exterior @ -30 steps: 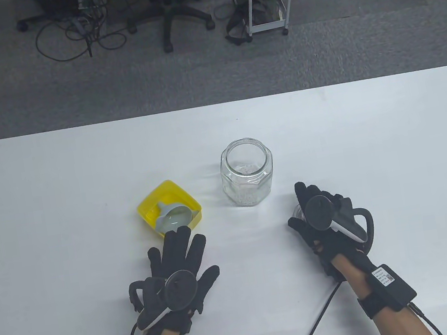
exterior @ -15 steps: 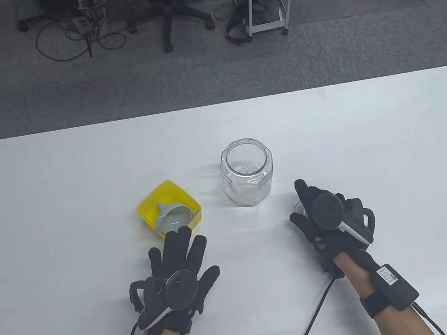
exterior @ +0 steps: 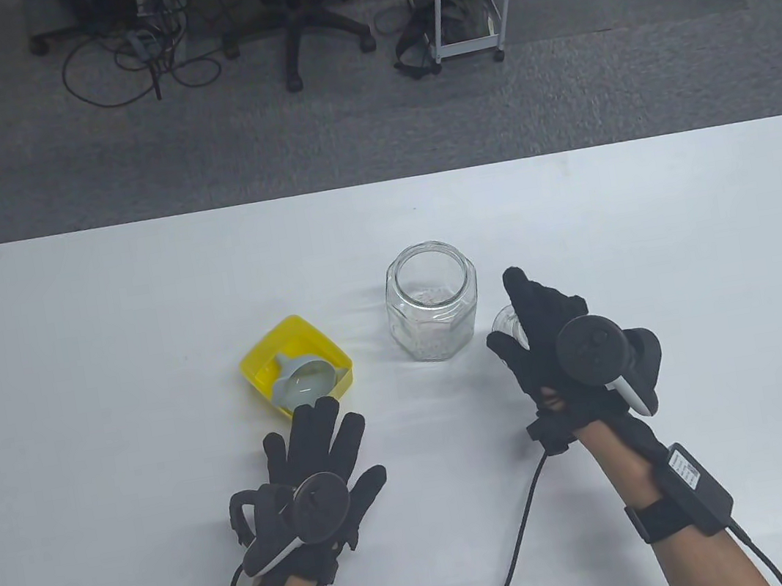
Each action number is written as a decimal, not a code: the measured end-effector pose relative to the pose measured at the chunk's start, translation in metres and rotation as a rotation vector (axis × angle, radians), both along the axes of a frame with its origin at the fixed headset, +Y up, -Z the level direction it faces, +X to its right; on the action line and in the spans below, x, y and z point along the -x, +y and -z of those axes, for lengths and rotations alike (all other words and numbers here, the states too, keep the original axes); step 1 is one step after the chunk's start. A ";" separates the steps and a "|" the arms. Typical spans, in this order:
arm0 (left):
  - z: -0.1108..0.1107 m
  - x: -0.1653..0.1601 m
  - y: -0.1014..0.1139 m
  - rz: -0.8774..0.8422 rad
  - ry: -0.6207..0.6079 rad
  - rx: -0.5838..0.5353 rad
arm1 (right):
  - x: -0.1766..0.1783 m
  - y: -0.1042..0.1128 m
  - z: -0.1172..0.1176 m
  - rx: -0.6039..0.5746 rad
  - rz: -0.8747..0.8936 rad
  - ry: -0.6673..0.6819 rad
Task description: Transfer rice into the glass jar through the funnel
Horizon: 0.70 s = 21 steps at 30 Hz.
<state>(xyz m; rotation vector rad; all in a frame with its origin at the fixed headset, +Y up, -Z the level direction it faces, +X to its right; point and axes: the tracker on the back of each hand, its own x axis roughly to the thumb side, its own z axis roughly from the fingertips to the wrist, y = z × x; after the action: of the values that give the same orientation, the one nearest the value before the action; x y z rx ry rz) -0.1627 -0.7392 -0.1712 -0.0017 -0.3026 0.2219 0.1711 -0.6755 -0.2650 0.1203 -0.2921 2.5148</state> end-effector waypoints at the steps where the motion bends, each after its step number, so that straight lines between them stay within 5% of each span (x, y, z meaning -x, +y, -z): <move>1: 0.000 0.000 0.000 0.000 0.000 -0.001 | 0.004 0.006 0.001 -0.009 0.008 0.006; 11: -0.001 -0.001 0.002 -0.025 -0.021 -0.005 | 0.055 0.051 0.035 -0.033 0.030 0.032; 21: -0.001 -0.003 0.002 -0.011 -0.027 -0.007 | 0.086 0.048 0.080 0.047 -0.032 0.012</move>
<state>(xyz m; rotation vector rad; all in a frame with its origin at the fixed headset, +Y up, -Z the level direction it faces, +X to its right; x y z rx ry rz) -0.1595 -0.7368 -0.1702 0.0037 -0.3301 0.2320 0.0852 -0.6275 -0.3452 0.1219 -0.2275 2.5500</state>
